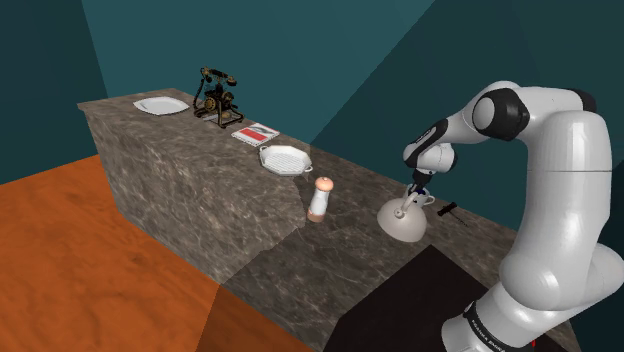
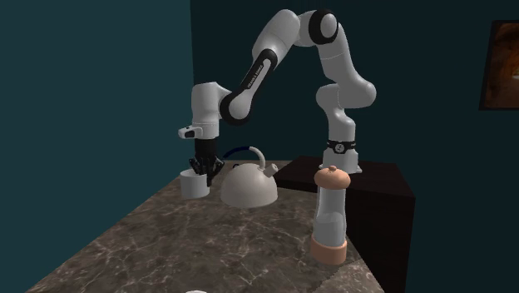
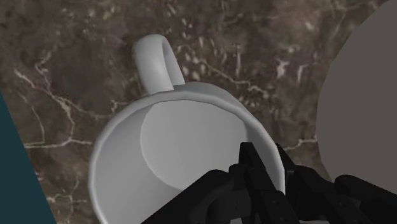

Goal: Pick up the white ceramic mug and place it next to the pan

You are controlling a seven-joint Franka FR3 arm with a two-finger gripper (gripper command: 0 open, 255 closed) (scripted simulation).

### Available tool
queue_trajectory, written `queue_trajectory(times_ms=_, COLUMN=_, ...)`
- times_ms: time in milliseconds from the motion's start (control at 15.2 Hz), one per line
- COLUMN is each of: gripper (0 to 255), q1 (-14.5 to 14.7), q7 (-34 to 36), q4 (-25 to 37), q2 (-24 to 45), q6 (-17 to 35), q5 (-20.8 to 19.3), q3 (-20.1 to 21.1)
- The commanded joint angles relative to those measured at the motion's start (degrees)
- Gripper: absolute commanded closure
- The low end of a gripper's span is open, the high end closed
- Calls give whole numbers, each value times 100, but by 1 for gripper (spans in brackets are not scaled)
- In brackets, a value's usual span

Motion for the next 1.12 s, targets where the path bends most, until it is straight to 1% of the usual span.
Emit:
queue_trajectory(times_ms=0, gripper=255, q1=0, q7=0, q4=0, q2=1, q6=0, q5=0, q3=0)
queue_trajectory(times_ms=264, gripper=255, q1=0, q7=0, q4=0, q2=1, q6=1, q5=0, q3=0)
queue_trajectory(times_ms=1056, gripper=255, q1=223, q7=180, q4=-64, q2=-736, q6=-652, q5=-341, q3=-289)
